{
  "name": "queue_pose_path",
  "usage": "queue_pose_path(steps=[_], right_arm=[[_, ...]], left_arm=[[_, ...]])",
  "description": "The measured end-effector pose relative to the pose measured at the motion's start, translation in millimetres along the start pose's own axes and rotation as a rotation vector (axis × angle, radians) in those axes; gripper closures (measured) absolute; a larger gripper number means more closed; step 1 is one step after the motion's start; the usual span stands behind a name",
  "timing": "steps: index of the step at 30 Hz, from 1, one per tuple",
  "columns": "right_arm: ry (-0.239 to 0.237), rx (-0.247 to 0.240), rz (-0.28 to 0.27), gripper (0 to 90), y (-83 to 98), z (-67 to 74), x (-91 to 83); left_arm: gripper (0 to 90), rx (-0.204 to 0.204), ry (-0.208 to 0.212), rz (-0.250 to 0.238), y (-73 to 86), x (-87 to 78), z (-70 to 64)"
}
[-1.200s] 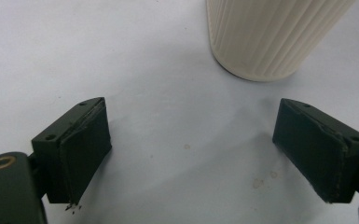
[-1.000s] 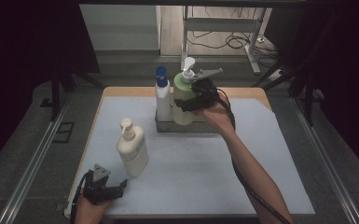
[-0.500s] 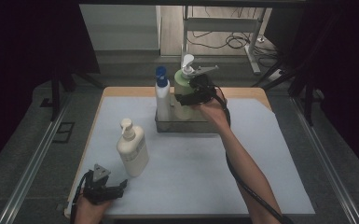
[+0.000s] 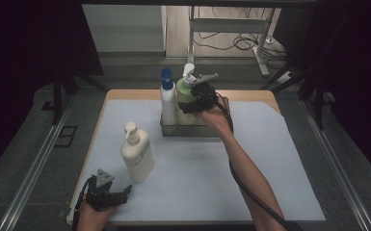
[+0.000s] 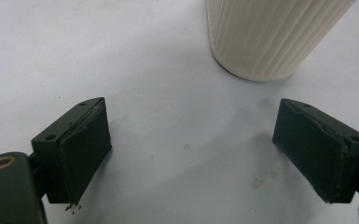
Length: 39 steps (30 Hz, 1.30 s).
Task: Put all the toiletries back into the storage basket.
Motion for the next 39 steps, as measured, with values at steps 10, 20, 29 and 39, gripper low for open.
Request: queue_pose_path(steps=[10, 20, 29, 39], right_arm=[[-0.022, -0.005, 0.020, 13.1, 10.0, 2.2, 7.6], [-0.026, -0.028, 0.053, 13.2, 20.2, 8.4, 19.7], [-0.033, -0.014, 0.077, 13.2, 32.2, 8.7, 29.0], [-0.056, 0.024, 0.073, 12.4, 37.8, 3.6, 33.2]], left_arm=[[10.6, 0.000, 0.000, 0.001, 0.0, 0.0, 0.0], [10.6, -0.001, 0.000, 0.000, -0.1, 0.1, 0.0], [10.6, 0.000, -0.001, 0.001, 0.0, 0.0, 0.0], [10.6, 0.000, -0.001, 0.001, 0.0, 0.0, -0.1]])
Point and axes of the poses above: each handheld gripper's, and its own axes: x roughly forward along the jaws, y roughly out of its underside, z roughly to its left, the point moved 6 cm from there along x, roughly forward along the jaws, and after that the axes turned 9 degrees about y, right-handed, at the moved point
